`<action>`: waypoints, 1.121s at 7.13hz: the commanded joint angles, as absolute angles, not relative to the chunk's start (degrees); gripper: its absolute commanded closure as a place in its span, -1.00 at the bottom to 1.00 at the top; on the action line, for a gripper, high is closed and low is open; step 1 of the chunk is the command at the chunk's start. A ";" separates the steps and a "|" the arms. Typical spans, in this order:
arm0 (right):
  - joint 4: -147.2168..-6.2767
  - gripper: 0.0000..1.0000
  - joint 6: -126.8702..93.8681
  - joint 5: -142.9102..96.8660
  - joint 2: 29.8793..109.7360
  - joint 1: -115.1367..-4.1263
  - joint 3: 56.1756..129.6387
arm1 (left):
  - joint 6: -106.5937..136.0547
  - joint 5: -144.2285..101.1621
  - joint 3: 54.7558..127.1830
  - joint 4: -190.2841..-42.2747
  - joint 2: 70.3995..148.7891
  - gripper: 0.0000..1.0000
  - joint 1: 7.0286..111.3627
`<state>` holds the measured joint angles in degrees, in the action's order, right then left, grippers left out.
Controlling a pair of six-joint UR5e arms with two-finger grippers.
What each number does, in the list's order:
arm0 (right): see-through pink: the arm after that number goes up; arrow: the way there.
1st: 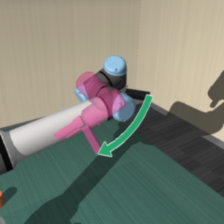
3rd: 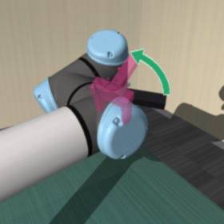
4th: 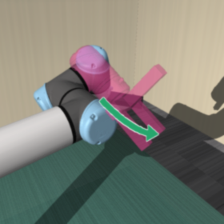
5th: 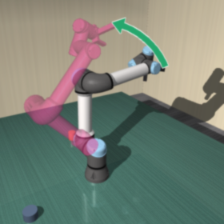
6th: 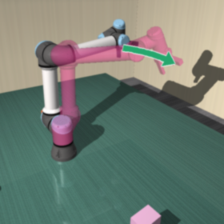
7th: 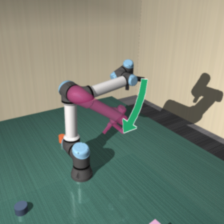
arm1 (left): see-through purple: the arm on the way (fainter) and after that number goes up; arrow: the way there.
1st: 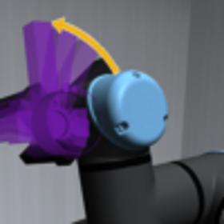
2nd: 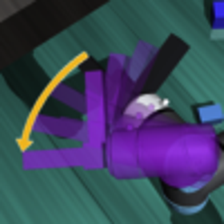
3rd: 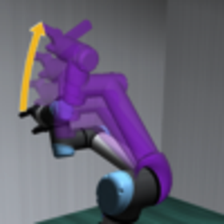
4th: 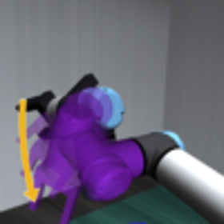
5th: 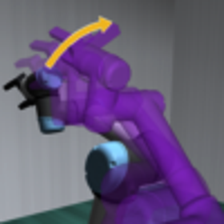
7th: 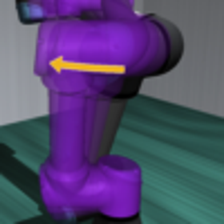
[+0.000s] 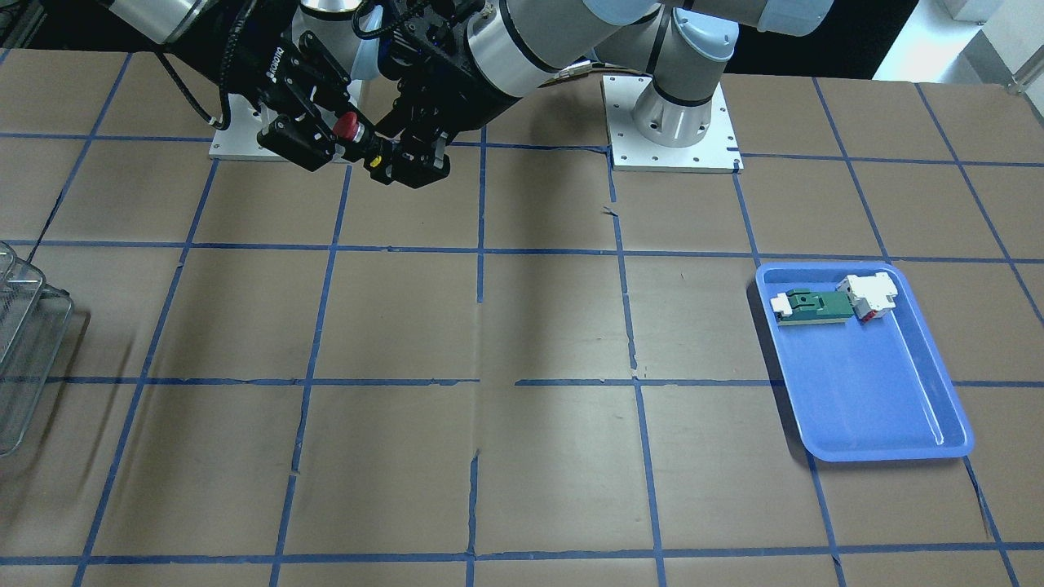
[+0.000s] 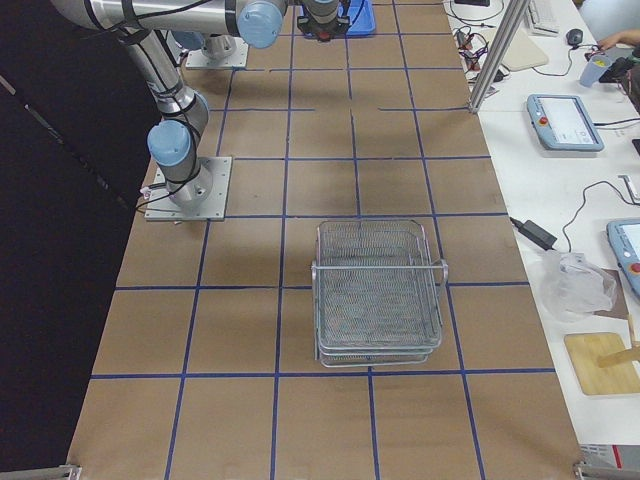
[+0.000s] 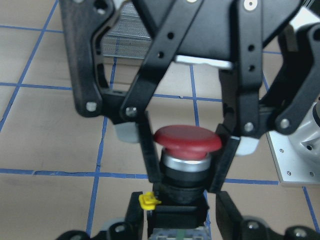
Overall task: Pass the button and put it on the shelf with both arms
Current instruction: 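Close the right gripper on the button's base beside the left gripper, then open and withdraw the left gripper while the right gripper holds the button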
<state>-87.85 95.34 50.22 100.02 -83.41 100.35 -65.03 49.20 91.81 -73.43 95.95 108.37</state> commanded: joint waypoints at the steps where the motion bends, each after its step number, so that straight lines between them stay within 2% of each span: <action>1: -87.89 1.00 95.19 50.27 99.93 -83.41 100.46 | -65.04 49.57 91.93 -73.82 95.54 -1.00 108.20; 3: -88.24 1.00 93.70 52.71 99.41 -81.92 100.55 | -63.56 50.70 90.97 -78.01 94.67 -1.00 106.45; 4: -88.24 1.00 93.60 57.78 99.40 -77.82 100.29 | -62.41 55.41 90.44 -83.09 93.61 -1.00 104.96; 6: -89.03 1.00 94.13 63.60 98.27 -64.05 99.94 | -56.45 66.04 90.18 -83.93 92.82 -1.00 102.75; 8: -100.85 1.00 94.66 76.41 92.23 -58.12 99.49 | -48.65 73.62 90.52 -84.81 91.24 -1.00 99.25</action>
<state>-94.62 94.34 69.40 95.91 -61.93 99.79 -53.71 69.09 90.32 -84.09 92.19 101.41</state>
